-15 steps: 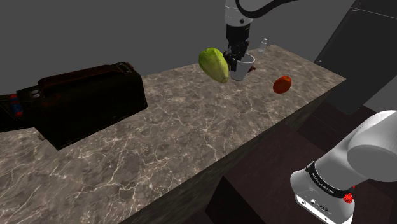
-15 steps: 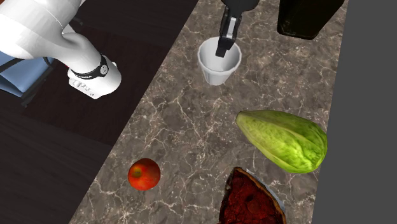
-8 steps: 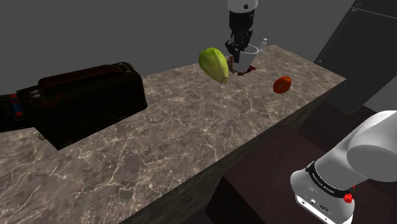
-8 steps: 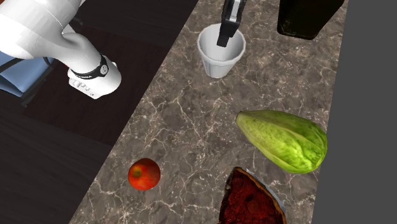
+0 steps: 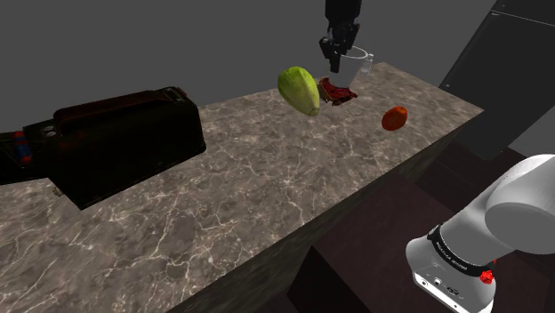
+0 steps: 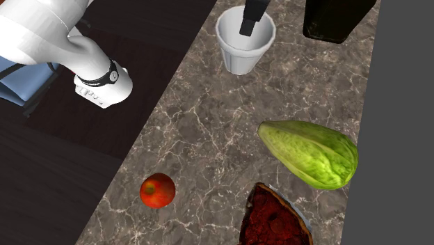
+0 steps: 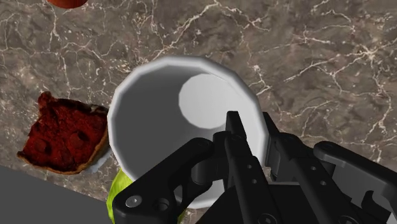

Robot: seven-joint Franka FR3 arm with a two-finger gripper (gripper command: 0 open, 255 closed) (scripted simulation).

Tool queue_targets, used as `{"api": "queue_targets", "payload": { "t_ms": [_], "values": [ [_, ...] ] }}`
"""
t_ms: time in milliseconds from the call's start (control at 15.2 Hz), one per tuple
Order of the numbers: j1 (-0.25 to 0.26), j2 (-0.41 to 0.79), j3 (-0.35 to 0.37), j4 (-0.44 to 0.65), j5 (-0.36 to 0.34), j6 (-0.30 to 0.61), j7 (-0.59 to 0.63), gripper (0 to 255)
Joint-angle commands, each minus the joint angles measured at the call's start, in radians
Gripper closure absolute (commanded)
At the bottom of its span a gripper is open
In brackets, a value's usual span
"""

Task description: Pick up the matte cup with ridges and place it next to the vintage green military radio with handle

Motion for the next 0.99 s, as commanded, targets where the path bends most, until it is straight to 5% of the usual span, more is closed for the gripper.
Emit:
{"api": "queue_targets", "payload": {
  "t_ms": [0,528,924],
  "values": [
    [0.001,0.000,0.001,0.027,0.001,-0.027,-0.002,255],
    [0.000,0.017,0.003,0.152,-0.003,-0.135,-0.015,255],
    [0.064,0.173,0.085,0.335,-0.018,-0.189,0.128,255]
  ]
}}
